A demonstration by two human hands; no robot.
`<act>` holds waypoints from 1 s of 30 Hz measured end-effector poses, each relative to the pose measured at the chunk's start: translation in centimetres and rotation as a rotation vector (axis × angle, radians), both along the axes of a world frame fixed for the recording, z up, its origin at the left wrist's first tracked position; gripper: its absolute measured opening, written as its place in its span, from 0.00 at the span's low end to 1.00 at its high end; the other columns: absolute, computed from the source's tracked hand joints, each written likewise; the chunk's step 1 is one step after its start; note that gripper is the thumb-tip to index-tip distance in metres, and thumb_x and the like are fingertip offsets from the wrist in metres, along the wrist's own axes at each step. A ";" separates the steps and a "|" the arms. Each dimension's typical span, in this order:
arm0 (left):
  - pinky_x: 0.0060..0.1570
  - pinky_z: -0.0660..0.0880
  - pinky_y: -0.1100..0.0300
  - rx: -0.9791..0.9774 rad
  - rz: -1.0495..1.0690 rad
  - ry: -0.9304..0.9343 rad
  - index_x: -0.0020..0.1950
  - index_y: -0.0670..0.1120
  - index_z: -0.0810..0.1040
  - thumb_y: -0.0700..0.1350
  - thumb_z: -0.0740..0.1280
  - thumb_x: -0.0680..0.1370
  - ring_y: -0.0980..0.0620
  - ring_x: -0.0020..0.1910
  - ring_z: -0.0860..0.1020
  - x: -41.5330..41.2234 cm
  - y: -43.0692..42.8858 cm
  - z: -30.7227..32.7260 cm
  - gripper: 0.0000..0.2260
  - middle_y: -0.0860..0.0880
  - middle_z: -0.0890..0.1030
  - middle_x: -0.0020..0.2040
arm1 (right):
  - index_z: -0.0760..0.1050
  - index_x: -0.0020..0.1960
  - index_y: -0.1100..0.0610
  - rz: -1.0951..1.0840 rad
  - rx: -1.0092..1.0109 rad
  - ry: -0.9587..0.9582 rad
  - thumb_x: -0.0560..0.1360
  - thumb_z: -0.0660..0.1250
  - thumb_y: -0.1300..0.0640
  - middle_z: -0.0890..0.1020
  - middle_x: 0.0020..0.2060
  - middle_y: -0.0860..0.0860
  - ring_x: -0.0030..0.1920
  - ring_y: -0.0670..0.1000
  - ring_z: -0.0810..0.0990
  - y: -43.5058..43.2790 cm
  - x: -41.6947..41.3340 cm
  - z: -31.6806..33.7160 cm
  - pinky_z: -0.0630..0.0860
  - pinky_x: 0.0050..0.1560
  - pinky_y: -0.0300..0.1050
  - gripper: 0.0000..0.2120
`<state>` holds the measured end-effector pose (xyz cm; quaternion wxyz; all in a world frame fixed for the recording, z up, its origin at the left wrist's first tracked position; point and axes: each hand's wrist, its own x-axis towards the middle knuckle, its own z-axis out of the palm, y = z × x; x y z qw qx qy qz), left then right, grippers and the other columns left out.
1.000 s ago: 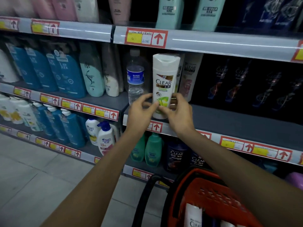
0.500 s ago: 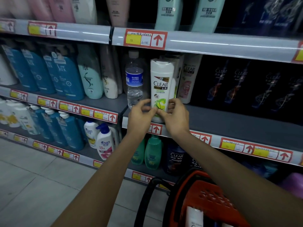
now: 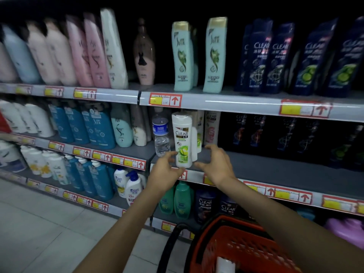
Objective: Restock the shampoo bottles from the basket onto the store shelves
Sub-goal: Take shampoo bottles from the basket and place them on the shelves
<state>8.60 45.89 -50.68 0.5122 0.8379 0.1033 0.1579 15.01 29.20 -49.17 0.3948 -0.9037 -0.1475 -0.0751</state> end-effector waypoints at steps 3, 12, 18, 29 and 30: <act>0.65 0.77 0.47 0.156 -0.011 0.027 0.76 0.53 0.71 0.49 0.75 0.76 0.49 0.66 0.77 -2.3 -1.4 1.5 0.28 0.52 0.79 0.65 | 0.70 0.72 0.52 0.062 -0.057 -0.010 0.68 0.81 0.45 0.74 0.66 0.54 0.66 0.56 0.74 -2.4 -1.9 2.5 0.73 0.62 0.47 0.37; 0.72 0.69 0.48 0.752 -0.079 0.122 0.82 0.57 0.60 0.66 0.66 0.77 0.49 0.78 0.64 -7.3 -6.9 5.5 0.36 0.51 0.66 0.80 | 0.51 0.83 0.48 0.163 -0.434 0.000 0.65 0.78 0.35 0.54 0.81 0.58 0.81 0.60 0.49 -11.5 -6.4 5.6 0.53 0.80 0.56 0.56; 0.74 0.67 0.45 0.932 -0.173 0.134 0.82 0.57 0.60 0.73 0.58 0.73 0.47 0.80 0.61 -8.3 -12.5 3.1 0.40 0.50 0.62 0.81 | 0.45 0.83 0.48 0.221 -0.605 0.077 0.66 0.76 0.32 0.48 0.82 0.59 0.82 0.61 0.43 -19.3 -9.2 3.2 0.48 0.80 0.59 0.59; 0.70 0.71 0.45 0.964 -0.499 0.418 0.82 0.59 0.58 0.71 0.60 0.76 0.45 0.76 0.68 -9.4 -21.3 -11.5 0.37 0.52 0.64 0.79 | 0.55 0.80 0.48 0.371 -0.758 0.439 0.63 0.75 0.32 0.65 0.72 0.55 0.73 0.60 0.65 -30.2 -14.7 -12.1 0.70 0.71 0.55 0.54; 0.69 0.71 0.44 0.961 -0.516 0.442 0.82 0.59 0.58 0.70 0.61 0.77 0.44 0.75 0.69 -9.4 -22.1 -12.7 0.36 0.52 0.65 0.79 | 0.56 0.79 0.49 0.381 -0.810 0.452 0.64 0.75 0.32 0.66 0.71 0.55 0.72 0.61 0.67 -30.7 -15.1 -12.9 0.72 0.69 0.56 0.52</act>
